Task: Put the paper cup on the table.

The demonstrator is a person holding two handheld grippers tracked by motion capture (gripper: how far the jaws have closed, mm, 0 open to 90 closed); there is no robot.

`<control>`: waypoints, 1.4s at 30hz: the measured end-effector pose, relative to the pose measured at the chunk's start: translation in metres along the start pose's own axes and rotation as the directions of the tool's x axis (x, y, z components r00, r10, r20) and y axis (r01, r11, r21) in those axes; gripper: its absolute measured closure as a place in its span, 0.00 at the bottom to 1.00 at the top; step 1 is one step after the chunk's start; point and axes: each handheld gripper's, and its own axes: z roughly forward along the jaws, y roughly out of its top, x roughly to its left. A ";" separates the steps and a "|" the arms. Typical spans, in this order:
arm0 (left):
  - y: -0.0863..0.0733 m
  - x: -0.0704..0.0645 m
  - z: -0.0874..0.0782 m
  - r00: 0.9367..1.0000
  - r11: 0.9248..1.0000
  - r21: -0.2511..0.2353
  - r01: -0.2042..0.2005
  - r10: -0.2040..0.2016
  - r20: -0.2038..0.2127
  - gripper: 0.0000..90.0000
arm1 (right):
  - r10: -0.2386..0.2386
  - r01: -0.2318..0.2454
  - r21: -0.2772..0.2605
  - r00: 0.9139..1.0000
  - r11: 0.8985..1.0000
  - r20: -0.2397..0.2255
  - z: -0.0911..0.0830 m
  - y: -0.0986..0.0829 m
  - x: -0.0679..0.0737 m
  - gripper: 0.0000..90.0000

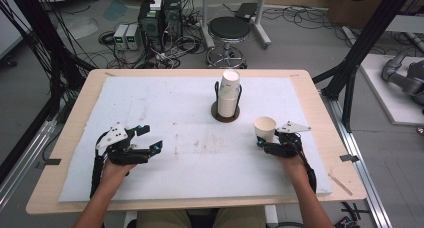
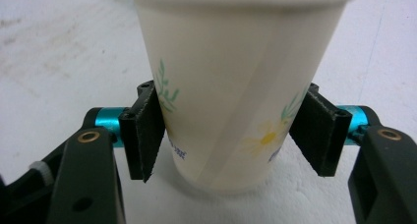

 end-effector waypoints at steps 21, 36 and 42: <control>-0.001 0.001 0.001 1.000 1.000 0.014 0.010 -0.010 -0.004 0.20 | 0.020 -0.020 0.013 0.999 1.000 -0.047 -0.021 -0.012 -0.006 0.23; 0.004 -0.001 -0.007 1.000 1.000 -0.006 0.006 -0.006 0.001 0.18 | 0.026 -0.032 -0.102 0.998 0.994 -0.065 -0.069 -0.016 0.007 0.23; 0.002 -0.001 -0.010 1.000 1.000 -0.014 0.023 -0.023 -0.013 0.19 | -0.015 0.001 -0.154 0.996 0.988 -0.089 -0.080 -0.010 0.018 0.23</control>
